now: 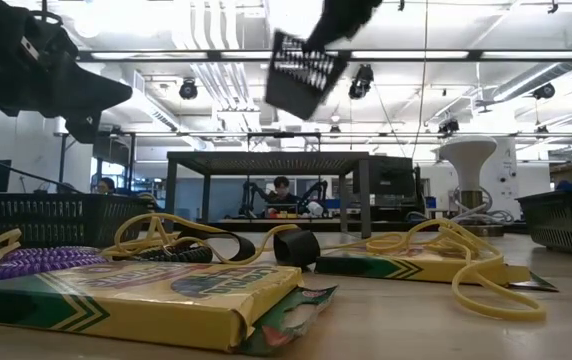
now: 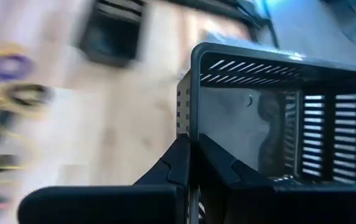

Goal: Pick & Place Office Desk Supplies
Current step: Put the black basket on the shelf

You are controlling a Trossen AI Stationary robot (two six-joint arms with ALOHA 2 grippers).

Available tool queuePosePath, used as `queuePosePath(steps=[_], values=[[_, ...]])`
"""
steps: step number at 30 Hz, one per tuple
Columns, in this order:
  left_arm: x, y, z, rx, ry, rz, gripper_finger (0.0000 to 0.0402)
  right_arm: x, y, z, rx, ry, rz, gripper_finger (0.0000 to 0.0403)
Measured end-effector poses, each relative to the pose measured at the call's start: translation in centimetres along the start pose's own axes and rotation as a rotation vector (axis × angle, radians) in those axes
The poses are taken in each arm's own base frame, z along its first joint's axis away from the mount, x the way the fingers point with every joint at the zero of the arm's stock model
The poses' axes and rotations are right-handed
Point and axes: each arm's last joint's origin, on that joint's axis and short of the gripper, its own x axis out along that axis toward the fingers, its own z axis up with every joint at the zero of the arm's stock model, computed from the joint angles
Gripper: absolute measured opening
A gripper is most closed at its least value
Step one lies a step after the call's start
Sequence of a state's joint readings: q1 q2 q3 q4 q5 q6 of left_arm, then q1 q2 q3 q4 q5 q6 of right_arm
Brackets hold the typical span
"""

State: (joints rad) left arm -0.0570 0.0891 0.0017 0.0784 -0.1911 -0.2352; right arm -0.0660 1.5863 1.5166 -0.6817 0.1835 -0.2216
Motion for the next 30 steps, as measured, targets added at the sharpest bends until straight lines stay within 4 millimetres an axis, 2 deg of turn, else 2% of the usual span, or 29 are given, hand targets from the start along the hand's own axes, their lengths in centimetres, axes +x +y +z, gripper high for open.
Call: queuePosePath(steps=[4,10,14,19,26,30], values=[[0.0,0.0,0.0,0.003,-0.002,0.011,0.0023,2.3,-3.5,-1.9,0.040,0.111,-0.059,0.0013],[0.0,0.0,0.0,0.001,-0.002,0.011,0.0023,4.5,-6.2,-3.8,0.074,0.212,-0.097,0.0013],[0.0,0.0,0.0,-0.001,-0.003,0.011,0.0023,5.2,-6.7,-4.2,0.080,0.233,-0.102,0.0013],[0.0,0.0,0.0,-0.001,-0.002,0.011,0.0023,5.1,-6.3,-4.4,0.055,0.264,-0.083,0.0022],[0.0,0.0,0.0,-0.001,-0.002,0.011,0.0023,4.7,-6.1,-4.3,0.070,0.274,-0.123,0.0093],[0.0,0.0,0.0,0.000,0.001,0.012,0.0023,3.8,-6.1,-3.5,0.073,0.223,-0.159,0.0128]])
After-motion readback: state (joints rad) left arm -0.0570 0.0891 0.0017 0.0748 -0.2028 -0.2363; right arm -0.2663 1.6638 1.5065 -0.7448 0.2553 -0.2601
